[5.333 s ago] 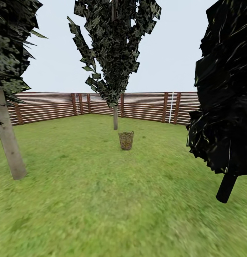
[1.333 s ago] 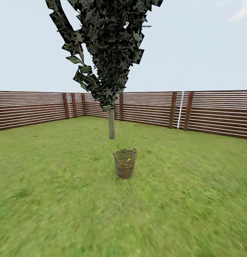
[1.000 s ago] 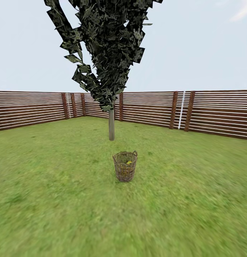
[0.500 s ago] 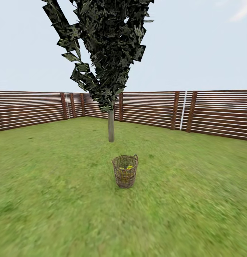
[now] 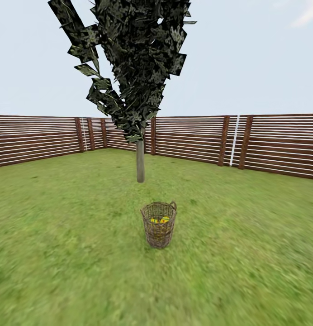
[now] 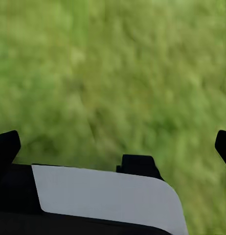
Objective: Take the three Easter eggs out of the wicker basket on the lawn in the garden, then place them on the lawn next to a single tree (choose any tree) so that all three eggs are next to the same tree and none are left in the basket.
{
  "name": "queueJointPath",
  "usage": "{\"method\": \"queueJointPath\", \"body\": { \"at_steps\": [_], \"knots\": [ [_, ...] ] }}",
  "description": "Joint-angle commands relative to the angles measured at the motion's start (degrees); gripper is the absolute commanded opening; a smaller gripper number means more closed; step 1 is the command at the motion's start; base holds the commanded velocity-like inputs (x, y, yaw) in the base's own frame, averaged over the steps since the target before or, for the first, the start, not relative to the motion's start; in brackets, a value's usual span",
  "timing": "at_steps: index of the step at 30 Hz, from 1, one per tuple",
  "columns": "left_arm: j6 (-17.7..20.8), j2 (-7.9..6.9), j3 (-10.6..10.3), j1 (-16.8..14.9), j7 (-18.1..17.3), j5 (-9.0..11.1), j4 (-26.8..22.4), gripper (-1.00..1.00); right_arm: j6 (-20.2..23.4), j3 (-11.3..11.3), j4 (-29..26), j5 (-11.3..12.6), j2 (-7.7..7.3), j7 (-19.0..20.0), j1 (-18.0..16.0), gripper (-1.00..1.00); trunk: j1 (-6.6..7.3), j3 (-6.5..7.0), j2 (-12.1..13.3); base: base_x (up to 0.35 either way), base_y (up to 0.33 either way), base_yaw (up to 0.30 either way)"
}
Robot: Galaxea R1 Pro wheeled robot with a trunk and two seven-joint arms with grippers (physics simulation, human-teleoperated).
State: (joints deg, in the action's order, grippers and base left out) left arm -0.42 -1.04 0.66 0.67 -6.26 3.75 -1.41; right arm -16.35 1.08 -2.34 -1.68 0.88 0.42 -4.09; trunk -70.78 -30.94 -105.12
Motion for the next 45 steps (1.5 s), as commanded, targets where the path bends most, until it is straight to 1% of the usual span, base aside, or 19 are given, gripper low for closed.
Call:
{"method": "queueJointPath", "body": {
  "at_steps": [1, 45],
  "knots": [
    [0.0, -0.01, 0.0, 0.0, -0.2, 0.4, -0.1, 1.0, -0.2, 0.1, 0.1, -0.2, 0.0, 0.0, 0.0, 1.0, -0.03, -0.05, 0.0, 0.332, 0.0, 0.0],
    [0.0, -0.01, 0.0, 0.0, -0.2, 0.5, -0.1, 1.0, -0.2, 0.1, 0.1, -0.2, 0.0, 0.1, 0.0, 1.0, -0.03, -0.05, 0.0, 0.332, 0.0, 0.0]
  ]
}}
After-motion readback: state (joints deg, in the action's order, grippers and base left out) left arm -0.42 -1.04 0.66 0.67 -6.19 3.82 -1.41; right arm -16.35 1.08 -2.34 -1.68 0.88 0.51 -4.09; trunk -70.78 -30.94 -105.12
